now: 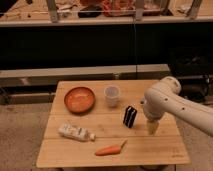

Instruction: Knock the eraser over

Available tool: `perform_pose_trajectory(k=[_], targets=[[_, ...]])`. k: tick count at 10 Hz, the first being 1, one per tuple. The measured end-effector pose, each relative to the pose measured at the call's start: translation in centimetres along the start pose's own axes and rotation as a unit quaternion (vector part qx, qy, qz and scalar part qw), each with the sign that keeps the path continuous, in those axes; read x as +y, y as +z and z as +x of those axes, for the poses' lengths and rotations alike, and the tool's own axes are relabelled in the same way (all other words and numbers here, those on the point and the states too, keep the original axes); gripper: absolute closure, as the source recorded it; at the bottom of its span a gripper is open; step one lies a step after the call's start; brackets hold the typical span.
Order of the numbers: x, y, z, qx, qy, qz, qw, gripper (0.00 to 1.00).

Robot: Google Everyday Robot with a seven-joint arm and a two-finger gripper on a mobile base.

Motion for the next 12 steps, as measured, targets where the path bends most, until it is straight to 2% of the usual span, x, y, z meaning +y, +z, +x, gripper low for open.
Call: perform_pose_trajectory(k=[3, 4, 7, 8, 10, 11, 12], targets=[[0.0, 0.5, -0.4, -0.003, -0.007, -0.002, 1.0, 0.2], [-0.1, 0.6, -0.6, -0.004, -0.01, -0.003, 0.9999, 0.24], [-0.1, 1.0, -0.9, -0.006, -0.015, -0.004, 0.9999, 0.45], [-0.1, 1.1, -1.0, -0.007, -0.019, -0.004, 0.9998, 0.46], [-0.1, 1.4, -1.2, -0.009, -0.023, -0.005, 0.9997, 0.38], [-0.1, 1.4, -1.3, -0.009, -0.027, -0.005, 0.9996, 0.38], [-0.1, 1.5, -1.3, -0.01, -0.03, -0.006, 0.9995, 0.45]])
